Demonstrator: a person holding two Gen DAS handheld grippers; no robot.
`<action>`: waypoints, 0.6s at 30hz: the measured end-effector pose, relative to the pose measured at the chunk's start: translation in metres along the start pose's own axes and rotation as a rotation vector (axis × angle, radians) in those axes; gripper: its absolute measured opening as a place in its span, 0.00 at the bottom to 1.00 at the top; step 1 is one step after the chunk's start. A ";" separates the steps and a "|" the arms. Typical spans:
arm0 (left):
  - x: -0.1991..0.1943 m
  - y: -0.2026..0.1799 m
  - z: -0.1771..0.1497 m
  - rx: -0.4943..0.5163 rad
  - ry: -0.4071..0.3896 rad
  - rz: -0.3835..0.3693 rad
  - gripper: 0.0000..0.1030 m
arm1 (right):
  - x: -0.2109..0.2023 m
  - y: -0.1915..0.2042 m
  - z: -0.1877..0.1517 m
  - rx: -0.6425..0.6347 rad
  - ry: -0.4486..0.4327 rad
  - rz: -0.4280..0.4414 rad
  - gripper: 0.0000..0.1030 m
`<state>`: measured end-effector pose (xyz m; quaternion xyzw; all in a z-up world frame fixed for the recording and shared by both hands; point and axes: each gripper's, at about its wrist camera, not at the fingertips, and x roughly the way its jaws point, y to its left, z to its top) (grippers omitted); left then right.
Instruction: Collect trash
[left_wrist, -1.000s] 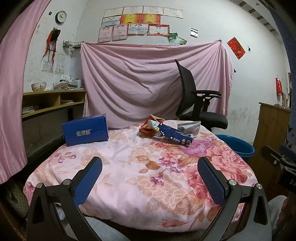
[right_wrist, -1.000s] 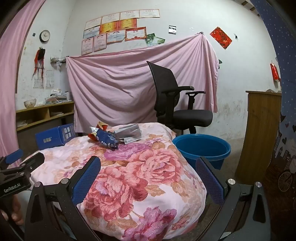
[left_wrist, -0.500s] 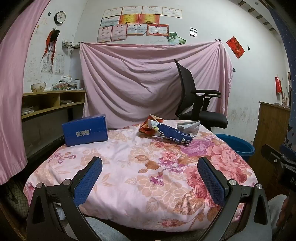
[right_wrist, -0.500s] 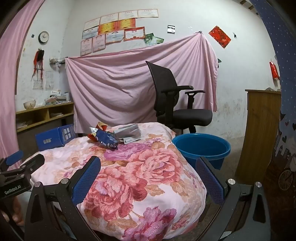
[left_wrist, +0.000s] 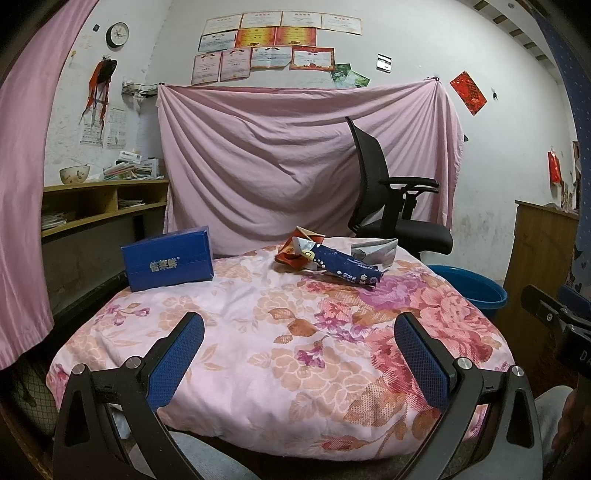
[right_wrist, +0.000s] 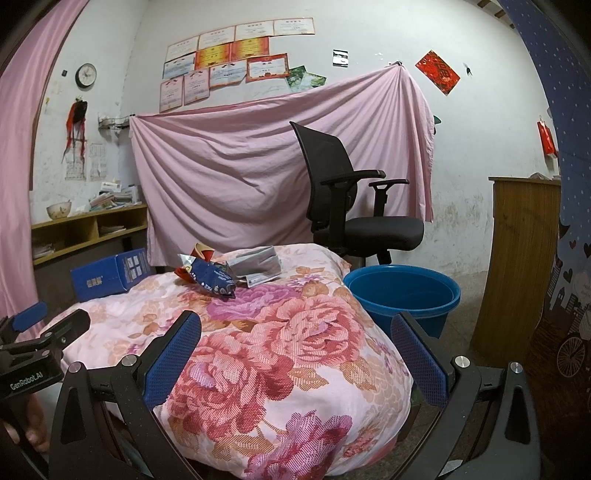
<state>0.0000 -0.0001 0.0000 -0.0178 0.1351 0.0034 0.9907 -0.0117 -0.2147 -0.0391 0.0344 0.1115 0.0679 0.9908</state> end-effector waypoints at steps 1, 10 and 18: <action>0.000 0.000 0.000 0.000 0.000 -0.001 0.98 | 0.000 0.000 0.000 0.000 0.000 0.000 1.00; 0.000 0.000 0.000 0.001 0.001 0.000 0.98 | 0.000 -0.001 0.000 0.003 0.001 0.000 1.00; 0.000 0.000 0.000 0.002 0.001 0.000 0.98 | -0.001 -0.001 0.000 0.005 0.002 0.000 1.00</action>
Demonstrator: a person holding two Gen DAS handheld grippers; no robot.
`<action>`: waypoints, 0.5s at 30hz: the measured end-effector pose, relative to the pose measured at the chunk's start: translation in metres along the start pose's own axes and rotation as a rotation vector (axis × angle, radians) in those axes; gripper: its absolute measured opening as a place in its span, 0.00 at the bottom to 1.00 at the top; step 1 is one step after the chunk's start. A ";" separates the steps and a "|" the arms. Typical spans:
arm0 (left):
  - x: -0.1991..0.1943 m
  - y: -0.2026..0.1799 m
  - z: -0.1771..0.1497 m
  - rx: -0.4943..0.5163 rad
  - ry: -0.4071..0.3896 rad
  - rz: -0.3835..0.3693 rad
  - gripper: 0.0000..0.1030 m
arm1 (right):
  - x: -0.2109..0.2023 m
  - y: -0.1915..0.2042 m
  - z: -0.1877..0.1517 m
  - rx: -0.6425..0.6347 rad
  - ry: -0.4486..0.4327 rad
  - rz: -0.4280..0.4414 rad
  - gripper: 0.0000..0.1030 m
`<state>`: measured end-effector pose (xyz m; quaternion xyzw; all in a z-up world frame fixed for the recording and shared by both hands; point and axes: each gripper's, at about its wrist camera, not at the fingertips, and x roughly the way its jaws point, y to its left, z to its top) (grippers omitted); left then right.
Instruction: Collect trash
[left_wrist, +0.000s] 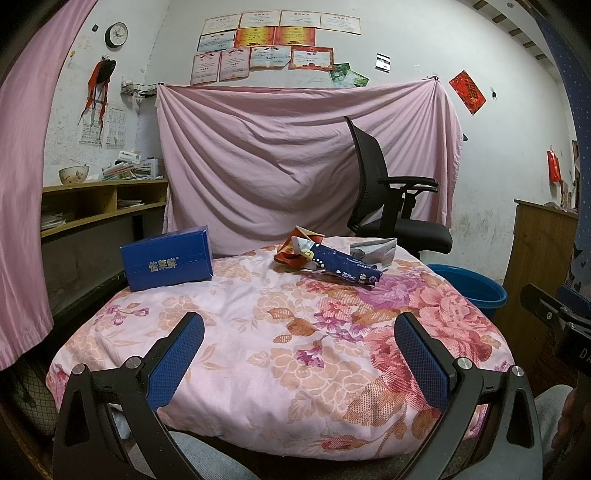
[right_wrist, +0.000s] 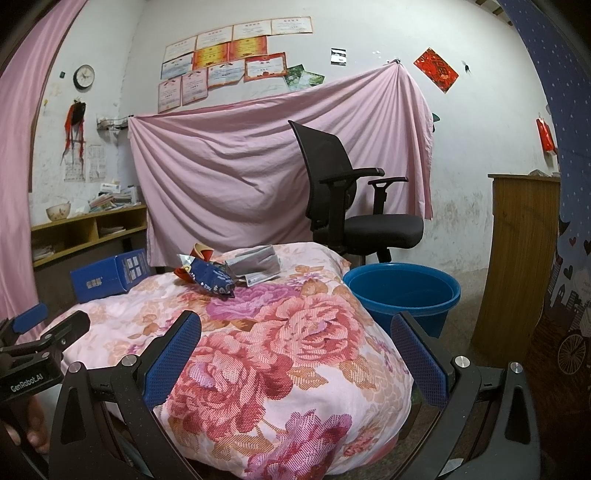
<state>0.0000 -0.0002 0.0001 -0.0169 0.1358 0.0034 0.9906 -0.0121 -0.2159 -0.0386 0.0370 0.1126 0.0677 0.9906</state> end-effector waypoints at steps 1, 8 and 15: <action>0.000 0.000 0.000 0.000 0.000 0.000 0.98 | 0.000 0.000 0.000 0.000 0.000 0.001 1.00; 0.000 0.000 0.000 0.001 0.001 0.000 0.98 | 0.000 0.000 0.000 0.001 0.000 0.000 1.00; 0.000 0.000 0.000 0.002 0.002 0.001 0.98 | 0.000 -0.001 0.000 0.004 0.001 0.001 1.00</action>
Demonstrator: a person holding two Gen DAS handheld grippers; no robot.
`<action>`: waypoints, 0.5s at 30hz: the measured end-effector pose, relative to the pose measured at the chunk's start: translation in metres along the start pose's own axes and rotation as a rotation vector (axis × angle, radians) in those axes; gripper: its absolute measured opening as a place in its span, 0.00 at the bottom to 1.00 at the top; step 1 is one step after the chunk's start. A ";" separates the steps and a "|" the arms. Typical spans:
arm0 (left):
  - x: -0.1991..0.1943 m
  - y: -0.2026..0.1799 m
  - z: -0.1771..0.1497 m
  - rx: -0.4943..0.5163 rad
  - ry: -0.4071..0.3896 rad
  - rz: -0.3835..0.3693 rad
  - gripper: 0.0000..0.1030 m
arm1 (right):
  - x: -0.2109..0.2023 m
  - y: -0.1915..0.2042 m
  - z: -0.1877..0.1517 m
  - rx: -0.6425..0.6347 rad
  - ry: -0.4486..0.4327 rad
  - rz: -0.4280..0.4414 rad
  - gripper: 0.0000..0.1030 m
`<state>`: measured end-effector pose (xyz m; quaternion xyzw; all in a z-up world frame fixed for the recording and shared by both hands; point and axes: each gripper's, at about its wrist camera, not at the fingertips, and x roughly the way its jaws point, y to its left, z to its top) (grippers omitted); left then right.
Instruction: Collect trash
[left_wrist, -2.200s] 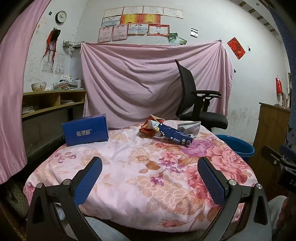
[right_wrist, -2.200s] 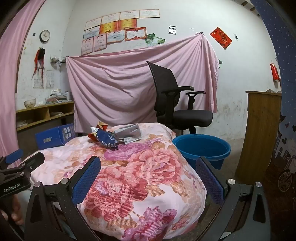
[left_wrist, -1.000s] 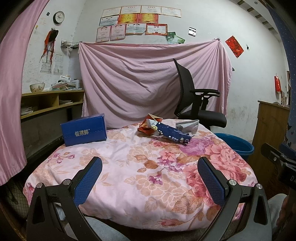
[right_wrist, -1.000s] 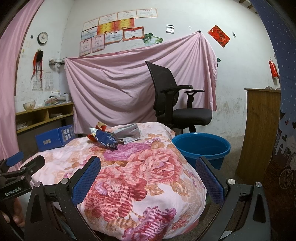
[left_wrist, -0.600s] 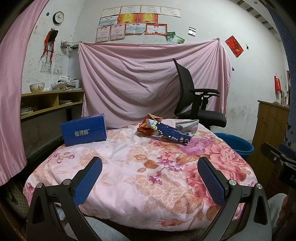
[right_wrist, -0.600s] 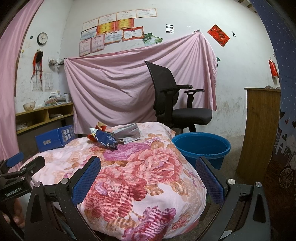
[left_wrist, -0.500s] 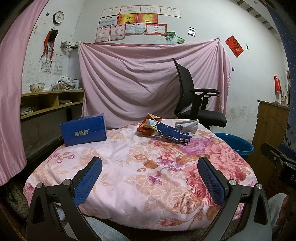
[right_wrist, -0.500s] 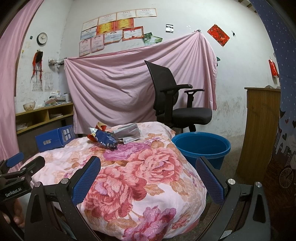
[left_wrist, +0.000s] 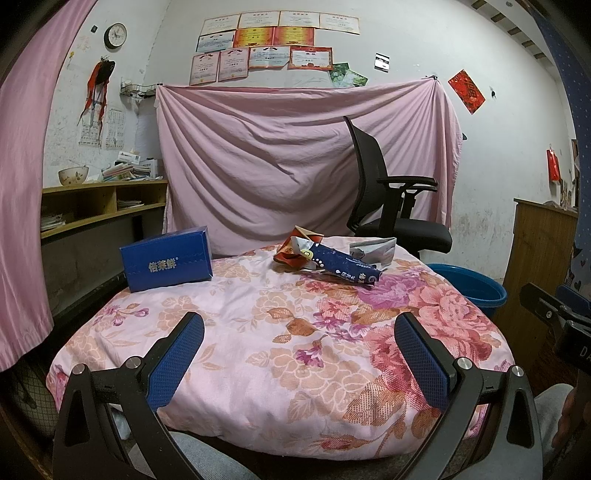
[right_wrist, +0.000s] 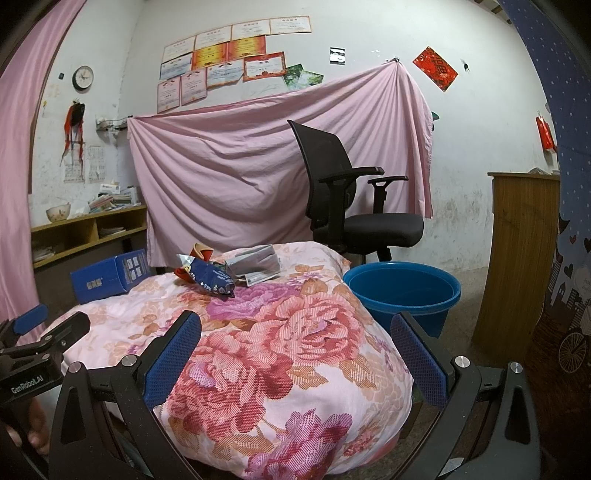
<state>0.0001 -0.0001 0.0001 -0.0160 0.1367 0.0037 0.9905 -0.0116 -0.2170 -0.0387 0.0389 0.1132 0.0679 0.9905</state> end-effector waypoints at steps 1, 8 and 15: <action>0.000 0.000 0.000 0.000 0.000 0.000 0.98 | 0.000 0.000 0.000 0.000 0.000 0.000 1.00; 0.000 0.000 0.000 0.000 0.000 0.000 0.98 | 0.000 0.000 0.000 0.002 0.001 0.000 1.00; 0.000 0.000 0.000 0.001 0.000 0.000 0.98 | 0.000 -0.001 0.000 0.004 0.002 0.000 1.00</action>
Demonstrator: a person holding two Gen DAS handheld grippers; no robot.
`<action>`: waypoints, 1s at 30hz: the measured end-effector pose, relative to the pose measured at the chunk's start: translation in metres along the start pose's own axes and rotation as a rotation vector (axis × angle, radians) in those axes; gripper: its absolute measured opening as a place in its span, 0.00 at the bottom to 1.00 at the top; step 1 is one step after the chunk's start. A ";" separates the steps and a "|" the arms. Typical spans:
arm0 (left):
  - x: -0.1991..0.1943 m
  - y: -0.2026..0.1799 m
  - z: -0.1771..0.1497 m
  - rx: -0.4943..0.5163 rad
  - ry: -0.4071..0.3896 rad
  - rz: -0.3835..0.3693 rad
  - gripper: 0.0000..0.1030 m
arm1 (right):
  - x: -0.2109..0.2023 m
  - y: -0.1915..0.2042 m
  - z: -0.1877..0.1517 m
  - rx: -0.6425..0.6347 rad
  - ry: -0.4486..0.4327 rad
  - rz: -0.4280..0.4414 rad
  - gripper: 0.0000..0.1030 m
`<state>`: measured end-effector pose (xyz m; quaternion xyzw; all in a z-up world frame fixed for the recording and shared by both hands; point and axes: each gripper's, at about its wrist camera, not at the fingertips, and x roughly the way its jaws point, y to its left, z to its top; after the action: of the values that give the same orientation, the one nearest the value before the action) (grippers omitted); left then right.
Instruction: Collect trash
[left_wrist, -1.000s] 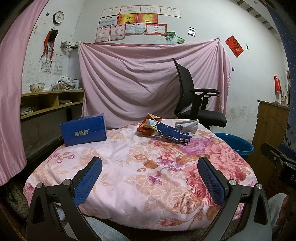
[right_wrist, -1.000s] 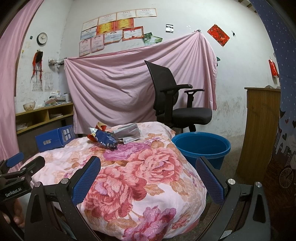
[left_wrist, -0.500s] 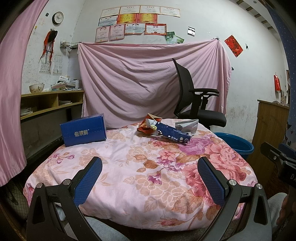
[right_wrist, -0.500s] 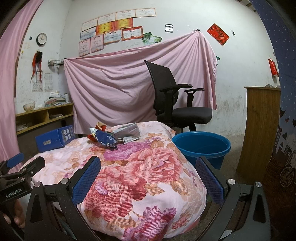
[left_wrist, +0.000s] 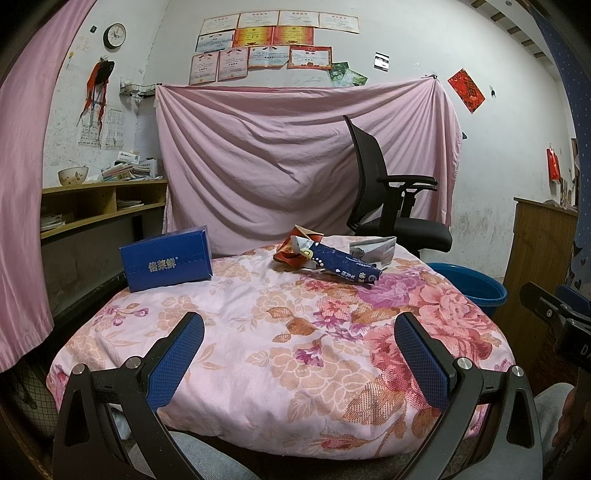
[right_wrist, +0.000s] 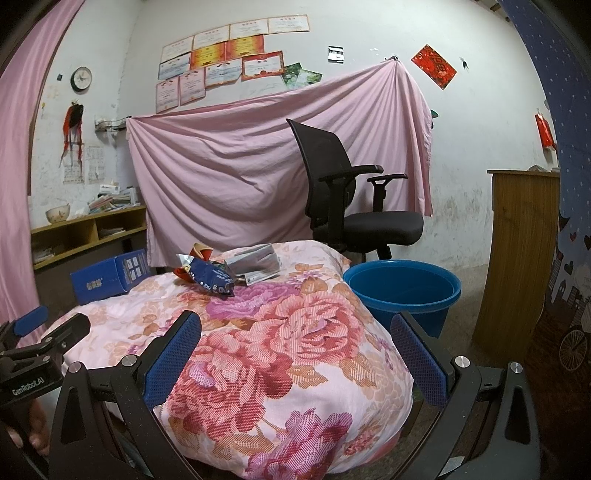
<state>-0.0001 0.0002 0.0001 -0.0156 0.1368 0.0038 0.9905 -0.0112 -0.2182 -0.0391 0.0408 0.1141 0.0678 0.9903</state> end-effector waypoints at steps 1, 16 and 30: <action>0.000 0.000 0.000 0.000 0.000 0.000 0.98 | 0.000 0.000 0.000 0.000 0.000 0.000 1.00; 0.000 0.000 0.000 0.001 0.001 0.001 0.98 | 0.000 0.000 -0.001 0.003 0.002 0.001 1.00; 0.005 -0.002 0.008 0.017 -0.028 -0.016 0.98 | 0.005 0.000 0.006 0.023 0.002 0.028 1.00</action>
<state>0.0064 -0.0017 0.0064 -0.0082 0.1226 -0.0052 0.9924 -0.0049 -0.2182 -0.0346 0.0536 0.1152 0.0802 0.9887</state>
